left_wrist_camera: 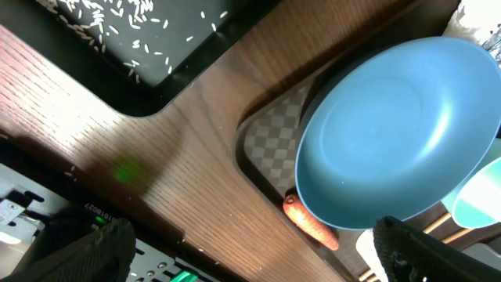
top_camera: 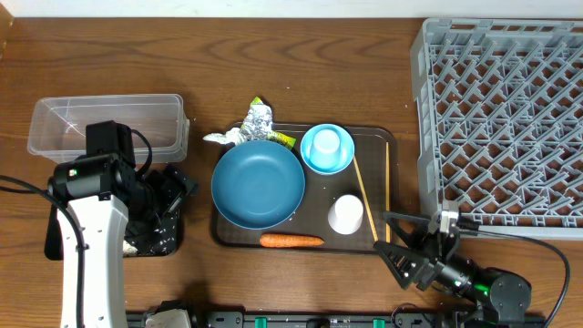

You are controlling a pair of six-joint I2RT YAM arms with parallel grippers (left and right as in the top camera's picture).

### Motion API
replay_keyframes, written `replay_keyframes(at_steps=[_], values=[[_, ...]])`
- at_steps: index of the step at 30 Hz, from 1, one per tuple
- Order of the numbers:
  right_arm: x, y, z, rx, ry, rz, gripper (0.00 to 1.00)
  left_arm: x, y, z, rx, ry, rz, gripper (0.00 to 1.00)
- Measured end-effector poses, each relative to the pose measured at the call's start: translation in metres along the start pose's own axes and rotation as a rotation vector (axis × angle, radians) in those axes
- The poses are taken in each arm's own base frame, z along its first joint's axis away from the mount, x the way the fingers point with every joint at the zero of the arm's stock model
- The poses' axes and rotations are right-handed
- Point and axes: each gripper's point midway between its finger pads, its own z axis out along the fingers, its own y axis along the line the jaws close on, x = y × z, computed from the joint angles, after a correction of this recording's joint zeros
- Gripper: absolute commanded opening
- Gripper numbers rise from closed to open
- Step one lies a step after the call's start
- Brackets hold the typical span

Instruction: Sort waste into correct bins and load items into the dishwasher rack

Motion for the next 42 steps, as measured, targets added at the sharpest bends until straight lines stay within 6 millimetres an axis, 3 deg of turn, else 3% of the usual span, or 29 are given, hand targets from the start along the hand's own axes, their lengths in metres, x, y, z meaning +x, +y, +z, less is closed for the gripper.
replay_keyframes(at_steps=[7,10,15,20,24,34,42], values=[[-0.030,0.000,0.010,0.140,0.056,0.086,0.99,0.000,0.000,0.000,0.000,0.000,0.000,1.00],[-0.042,-0.011,0.015,0.275,0.135,0.131,0.99,0.000,0.000,0.000,0.000,-0.001,0.000,1.00],[-0.040,-0.038,0.018,0.581,0.374,0.123,0.99,0.000,0.000,0.000,0.000,0.000,0.000,1.00],[-0.039,-0.040,0.043,0.716,0.588,-0.062,0.99,0.000,0.000,0.000,0.000,0.000,0.000,1.00],[-0.025,-0.051,0.067,0.798,0.681,-0.178,0.99,0.000,0.000,0.000,0.000,0.000,0.000,1.00],[0.015,-0.116,0.067,1.063,0.837,-0.184,0.99,0.000,0.000,0.000,0.000,0.000,0.000,1.00],[0.054,-0.141,0.072,1.066,0.972,-0.111,0.99,0.000,0.000,0.000,0.000,0.000,0.000,1.00]])
